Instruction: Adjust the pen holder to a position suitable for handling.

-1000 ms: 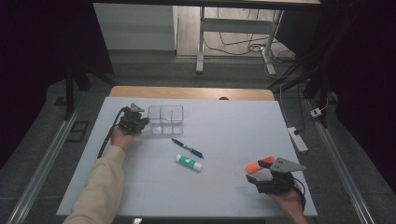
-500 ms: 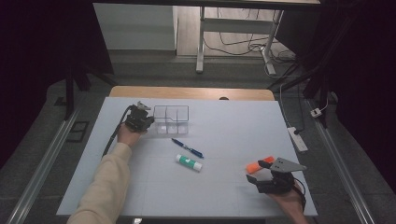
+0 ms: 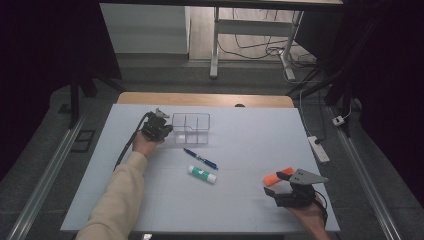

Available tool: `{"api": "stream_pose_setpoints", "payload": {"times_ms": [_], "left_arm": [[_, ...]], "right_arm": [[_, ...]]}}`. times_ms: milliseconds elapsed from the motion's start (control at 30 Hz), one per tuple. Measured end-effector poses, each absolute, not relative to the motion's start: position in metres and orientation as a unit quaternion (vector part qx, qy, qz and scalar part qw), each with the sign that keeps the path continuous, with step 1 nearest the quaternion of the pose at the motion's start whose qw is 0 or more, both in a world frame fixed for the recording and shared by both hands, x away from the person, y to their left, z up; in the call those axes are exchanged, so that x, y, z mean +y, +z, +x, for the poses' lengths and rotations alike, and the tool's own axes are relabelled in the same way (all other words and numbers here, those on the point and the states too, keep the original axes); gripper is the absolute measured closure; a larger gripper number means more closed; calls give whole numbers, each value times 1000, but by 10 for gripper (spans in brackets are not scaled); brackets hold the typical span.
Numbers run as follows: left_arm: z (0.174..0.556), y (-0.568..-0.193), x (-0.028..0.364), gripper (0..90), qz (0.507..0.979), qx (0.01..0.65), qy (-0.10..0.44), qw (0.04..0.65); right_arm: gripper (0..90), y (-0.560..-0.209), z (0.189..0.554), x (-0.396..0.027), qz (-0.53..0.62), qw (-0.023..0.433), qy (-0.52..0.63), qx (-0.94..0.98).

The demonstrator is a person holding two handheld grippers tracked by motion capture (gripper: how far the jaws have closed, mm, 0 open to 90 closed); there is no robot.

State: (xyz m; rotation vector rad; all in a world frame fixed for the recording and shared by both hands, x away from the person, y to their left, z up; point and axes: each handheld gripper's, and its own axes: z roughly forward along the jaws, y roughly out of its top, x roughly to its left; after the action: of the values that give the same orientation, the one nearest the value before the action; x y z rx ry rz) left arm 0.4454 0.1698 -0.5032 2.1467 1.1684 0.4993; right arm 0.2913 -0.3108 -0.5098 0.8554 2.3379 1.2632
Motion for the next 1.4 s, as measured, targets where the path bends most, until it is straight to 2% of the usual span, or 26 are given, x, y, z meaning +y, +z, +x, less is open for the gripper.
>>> {"api": "stream_pose_setpoints", "payload": {"times_ms": [1000, 1400], "left_arm": [[451, -502, 136, 892, 829, 422, 184, 318], [452, -503, 135, 887, 830, 418, 181, 321]], "right_arm": [[226, -509, 291, -311, 301, 173, 447, 824], [225, -510, 291, -311, 300, 171, 449, 824]]}}
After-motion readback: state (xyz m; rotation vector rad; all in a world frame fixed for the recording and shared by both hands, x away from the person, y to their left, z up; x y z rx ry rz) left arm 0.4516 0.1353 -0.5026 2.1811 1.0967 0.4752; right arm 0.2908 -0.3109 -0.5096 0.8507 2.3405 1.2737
